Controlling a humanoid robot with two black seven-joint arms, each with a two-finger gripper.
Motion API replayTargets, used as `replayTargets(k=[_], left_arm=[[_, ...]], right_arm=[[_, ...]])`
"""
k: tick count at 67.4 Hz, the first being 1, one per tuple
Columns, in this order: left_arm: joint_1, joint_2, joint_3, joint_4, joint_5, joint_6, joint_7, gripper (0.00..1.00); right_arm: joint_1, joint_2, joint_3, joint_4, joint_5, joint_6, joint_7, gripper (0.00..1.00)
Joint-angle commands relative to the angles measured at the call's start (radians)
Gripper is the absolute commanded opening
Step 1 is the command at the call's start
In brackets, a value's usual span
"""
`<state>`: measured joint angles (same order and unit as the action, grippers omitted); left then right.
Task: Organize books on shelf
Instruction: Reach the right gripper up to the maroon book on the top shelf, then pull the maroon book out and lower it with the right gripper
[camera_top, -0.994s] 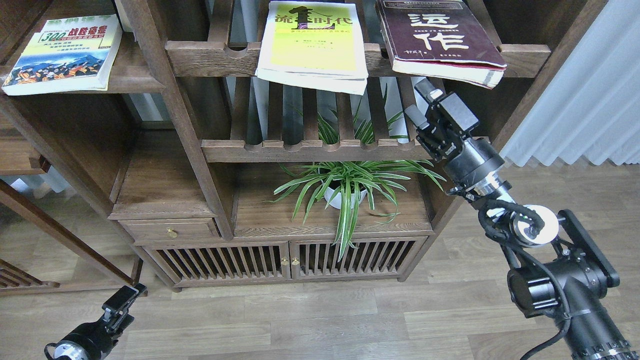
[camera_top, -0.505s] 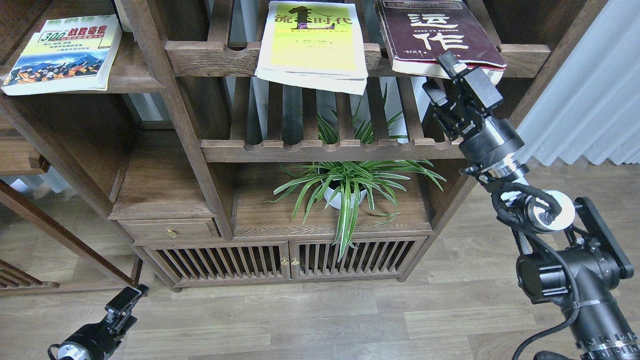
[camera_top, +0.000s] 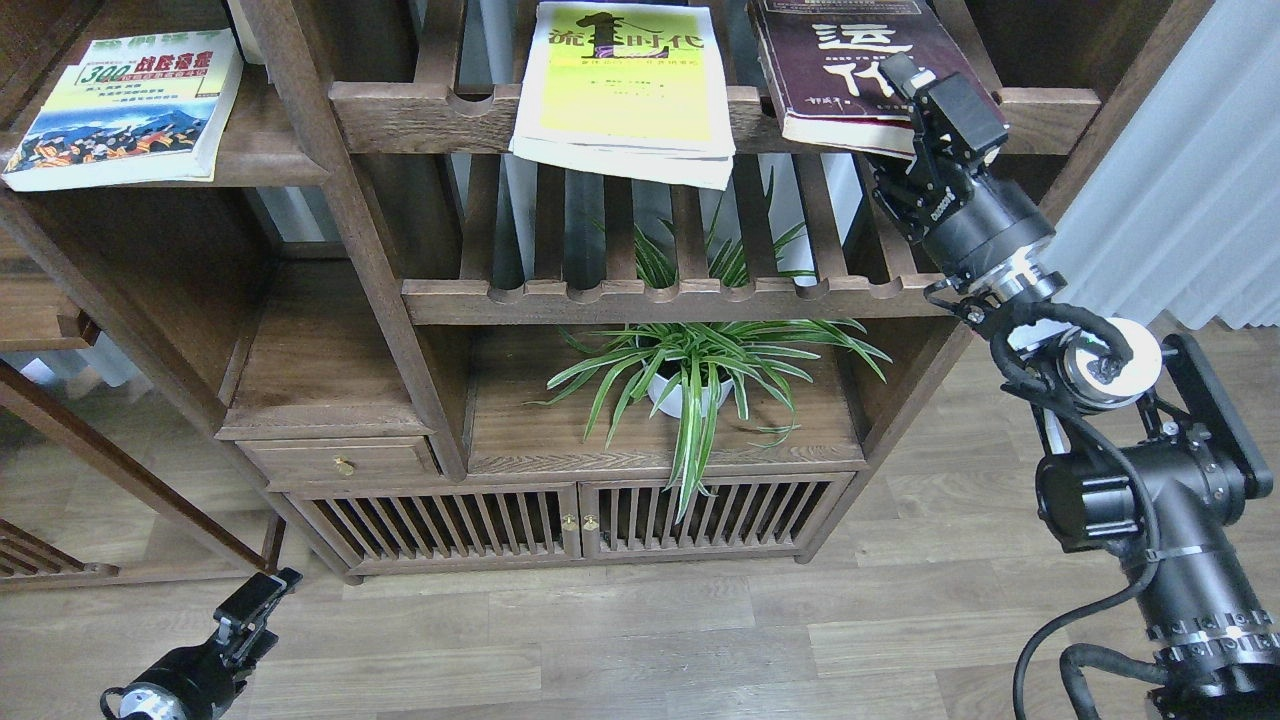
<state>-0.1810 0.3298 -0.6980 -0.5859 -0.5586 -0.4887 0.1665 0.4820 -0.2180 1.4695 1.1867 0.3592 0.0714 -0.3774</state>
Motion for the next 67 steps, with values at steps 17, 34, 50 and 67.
replayTargets(k=[17,34,50,67], left_arm=[[0.0,0.0,0.0,0.0,0.0,0.0,0.008,0.99],[0.002,0.0,0.0,0.001,0.0,0.0,0.008,0.99],[0.003,0.002,0.0,0.001,0.0,0.0,0.01,0.99],[0.005,0.003,-0.002,0.001,0.0,0.0,0.01,0.99]], right_arm=[[0.012,-0.003,0.015,-0.024,0.001,0.001,0.002,0.54],[0.013,-0.009,0.043,-0.024,0.001,0.036,-0.001,0.25],[0.007,-0.041,0.046,-0.027,0.004,0.108,-0.02,0.03],[0.003,-0.069,0.123,-0.015,0.02,0.107,-0.051,0.02]])
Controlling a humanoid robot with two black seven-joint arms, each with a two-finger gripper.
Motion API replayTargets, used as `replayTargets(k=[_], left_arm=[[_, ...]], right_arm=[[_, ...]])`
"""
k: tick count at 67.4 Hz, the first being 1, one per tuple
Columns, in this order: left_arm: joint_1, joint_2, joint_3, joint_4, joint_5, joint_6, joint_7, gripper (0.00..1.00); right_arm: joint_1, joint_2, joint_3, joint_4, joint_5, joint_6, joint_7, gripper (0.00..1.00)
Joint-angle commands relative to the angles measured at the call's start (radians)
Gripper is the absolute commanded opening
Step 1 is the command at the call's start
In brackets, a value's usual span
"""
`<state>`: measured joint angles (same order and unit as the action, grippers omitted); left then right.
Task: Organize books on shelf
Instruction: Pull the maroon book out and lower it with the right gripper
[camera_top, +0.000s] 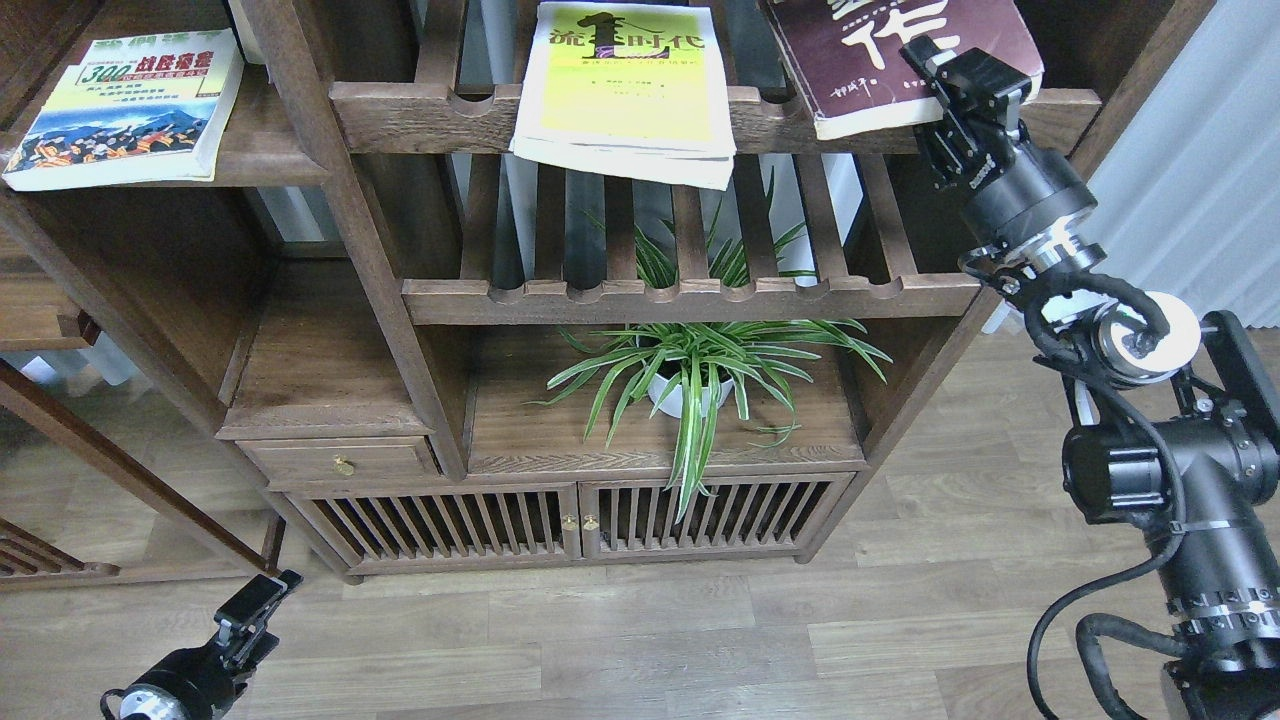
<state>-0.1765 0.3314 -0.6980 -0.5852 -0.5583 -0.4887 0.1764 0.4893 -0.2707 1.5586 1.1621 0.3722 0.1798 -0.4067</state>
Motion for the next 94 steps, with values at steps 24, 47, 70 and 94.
replayTargets(k=[24,47,70,94], left_arm=[[0.003,0.0,0.002,-0.001,0.0,0.0,0.0,0.99],[0.008,0.0,0.018,-0.001,0.003,0.0,0.0,0.99],[0.011,0.0,0.02,-0.001,0.001,0.0,-0.002,0.99],[0.018,-0.052,0.028,-0.007,0.0,0.0,0.0,0.99]], right_arm=[[-0.127,-0.18,0.037,0.116,0.163,0.0,-0.082,0.02],[-0.376,-0.263,0.08,0.199,0.244,0.158,-0.082,0.03],[-0.647,-0.263,0.101,0.194,0.294,0.309,-0.082,0.03],[-0.845,-0.173,0.026,0.189,0.286,0.309,-0.082,0.03]])
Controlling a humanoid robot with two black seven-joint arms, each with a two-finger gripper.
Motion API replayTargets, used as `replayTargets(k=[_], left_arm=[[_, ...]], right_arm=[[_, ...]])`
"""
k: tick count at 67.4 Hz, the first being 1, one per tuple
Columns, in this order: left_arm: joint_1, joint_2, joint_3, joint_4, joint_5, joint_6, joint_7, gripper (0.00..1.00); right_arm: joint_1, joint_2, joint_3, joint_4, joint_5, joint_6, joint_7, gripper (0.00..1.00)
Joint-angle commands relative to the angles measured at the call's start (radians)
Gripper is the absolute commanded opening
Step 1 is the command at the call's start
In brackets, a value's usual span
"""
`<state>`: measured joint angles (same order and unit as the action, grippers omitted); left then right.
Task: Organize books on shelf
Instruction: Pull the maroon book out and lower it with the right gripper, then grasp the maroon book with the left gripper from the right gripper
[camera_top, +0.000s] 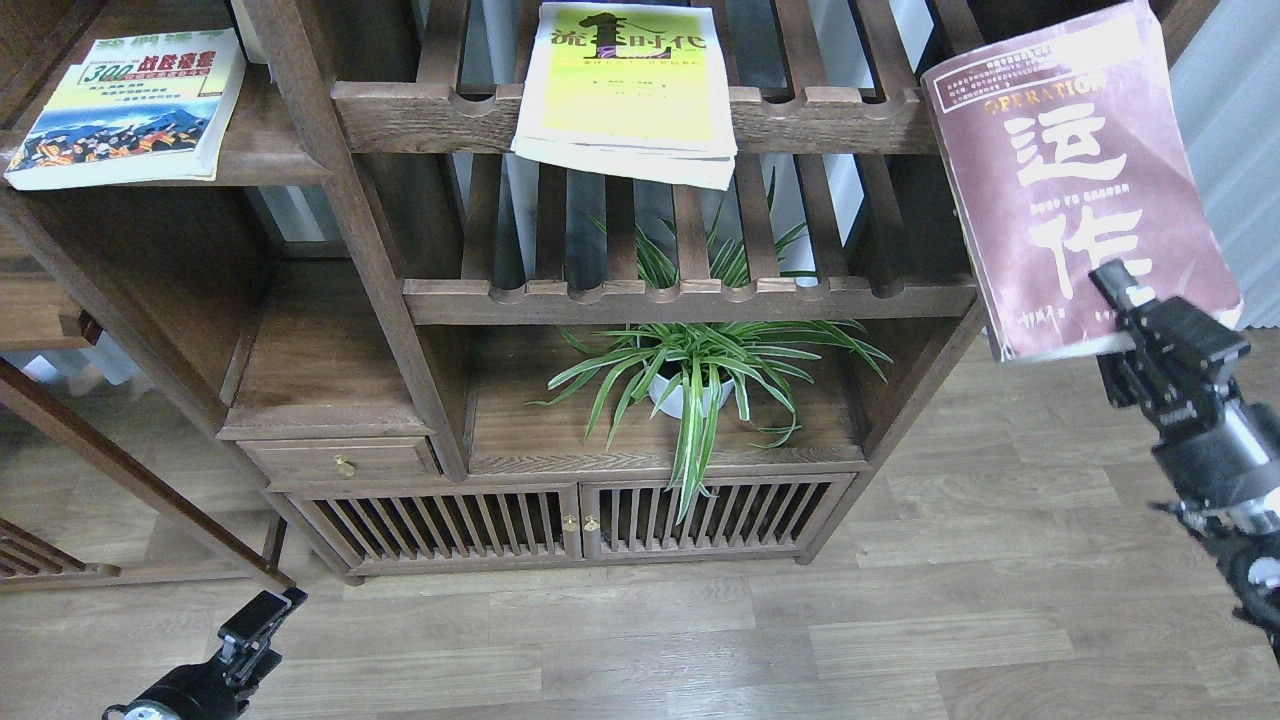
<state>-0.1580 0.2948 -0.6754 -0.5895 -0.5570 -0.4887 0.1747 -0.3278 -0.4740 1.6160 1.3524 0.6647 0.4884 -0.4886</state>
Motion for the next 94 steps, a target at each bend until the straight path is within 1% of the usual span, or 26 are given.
replayTargets(k=[1,9,16,22,32,35,37,44,54,75,94], left_arm=[[0.0,-0.019,0.007,-0.006,-0.001,0.0,0.002,0.99],[0.001,-0.042,0.02,-0.021,-0.004,0.0,-0.006,0.99],[0.005,-0.059,0.027,-0.059,-0.006,0.0,-0.014,0.99],[0.008,-0.06,0.028,-0.119,-0.006,0.0,-0.012,0.98],[0.011,-0.065,0.028,-0.22,-0.006,0.0,-0.011,0.98],[0.011,-0.065,0.028,-0.245,-0.006,0.0,-0.011,0.98],[0.011,-0.065,0.028,-0.28,-0.006,0.0,-0.011,0.98],[0.008,-0.063,0.028,-0.331,-0.006,0.0,-0.011,0.98],[0.002,-0.063,0.027,-0.418,-0.006,0.0,-0.008,0.98],[-0.012,-0.066,0.019,-0.521,-0.001,0.0,0.003,0.96],[-0.023,-0.109,0.013,-0.527,0.025,0.0,0.002,0.96]], right_arm=[[-0.031,0.037,-0.041,-0.001,-0.01,0.0,0.0,0.03],[-0.025,0.074,-0.09,-0.007,-0.019,0.0,0.0,0.03],[0.003,0.127,-0.127,-0.013,-0.079,0.0,0.0,0.02],[0.061,0.192,-0.156,-0.03,-0.164,0.0,0.0,0.02],[0.13,0.287,-0.215,-0.062,-0.243,0.0,0.0,0.02],[0.153,0.307,-0.24,-0.072,-0.261,0.0,0.0,0.02],[0.19,0.342,-0.283,-0.09,-0.284,0.0,0.0,0.03],[0.223,0.399,-0.338,-0.124,-0.319,0.0,0.0,0.03],[0.256,0.471,-0.358,-0.188,-0.382,0.0,0.0,0.03],[0.266,0.474,-0.39,-0.279,-0.461,0.0,0.0,0.03],[0.265,0.474,-0.393,-0.297,-0.498,0.0,0.0,0.03]])
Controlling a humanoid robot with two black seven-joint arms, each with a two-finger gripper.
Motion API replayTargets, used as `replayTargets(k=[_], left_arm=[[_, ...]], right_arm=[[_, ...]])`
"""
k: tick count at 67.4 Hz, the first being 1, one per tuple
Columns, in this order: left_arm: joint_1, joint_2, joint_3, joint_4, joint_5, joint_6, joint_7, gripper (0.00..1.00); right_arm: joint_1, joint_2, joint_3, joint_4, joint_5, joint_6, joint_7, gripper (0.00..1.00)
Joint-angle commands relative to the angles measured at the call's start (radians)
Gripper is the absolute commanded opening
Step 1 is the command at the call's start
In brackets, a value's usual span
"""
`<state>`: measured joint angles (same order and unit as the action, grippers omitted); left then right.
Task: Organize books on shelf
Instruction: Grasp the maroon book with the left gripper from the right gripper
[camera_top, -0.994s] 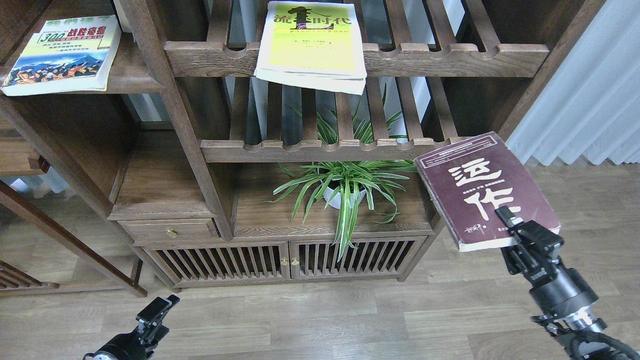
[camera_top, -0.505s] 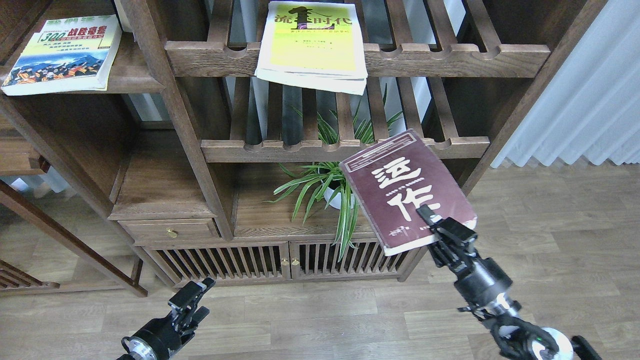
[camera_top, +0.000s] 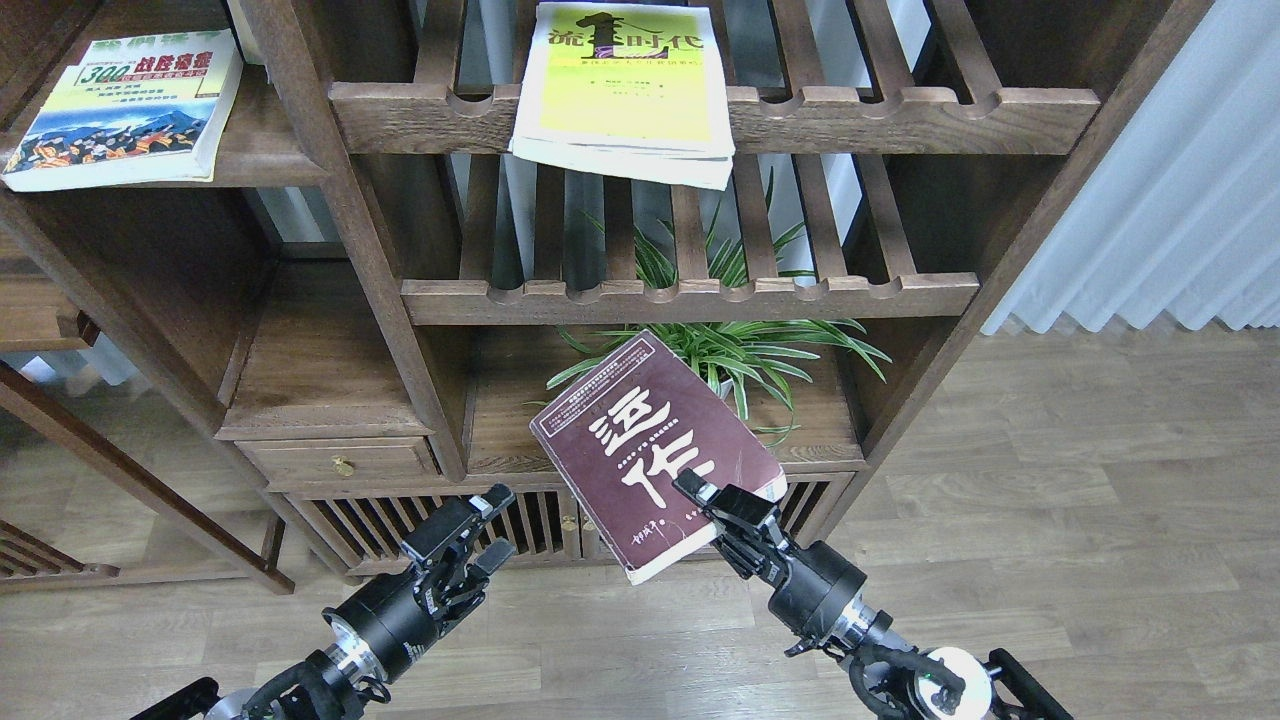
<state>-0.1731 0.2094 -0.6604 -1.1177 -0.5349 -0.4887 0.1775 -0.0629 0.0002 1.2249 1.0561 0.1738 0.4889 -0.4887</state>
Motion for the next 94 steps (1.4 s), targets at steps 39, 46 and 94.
replayTargets(k=[39,46,94], left_arm=[[-0.051,-0.168,0.01,0.087,0.03,0.0,-0.001,0.96],[-0.062,-0.174,-0.004,0.093,0.03,0.0,-0.001,0.96],[-0.111,-0.209,-0.068,0.121,0.01,0.0,-0.009,0.06]], right_arm=[[0.015,0.0,-0.061,0.068,0.006,0.0,0.0,0.03],[0.014,0.0,-0.064,0.082,0.006,0.0,0.0,0.03],[0.012,0.0,-0.094,0.102,0.007,0.0,0.0,0.03]])
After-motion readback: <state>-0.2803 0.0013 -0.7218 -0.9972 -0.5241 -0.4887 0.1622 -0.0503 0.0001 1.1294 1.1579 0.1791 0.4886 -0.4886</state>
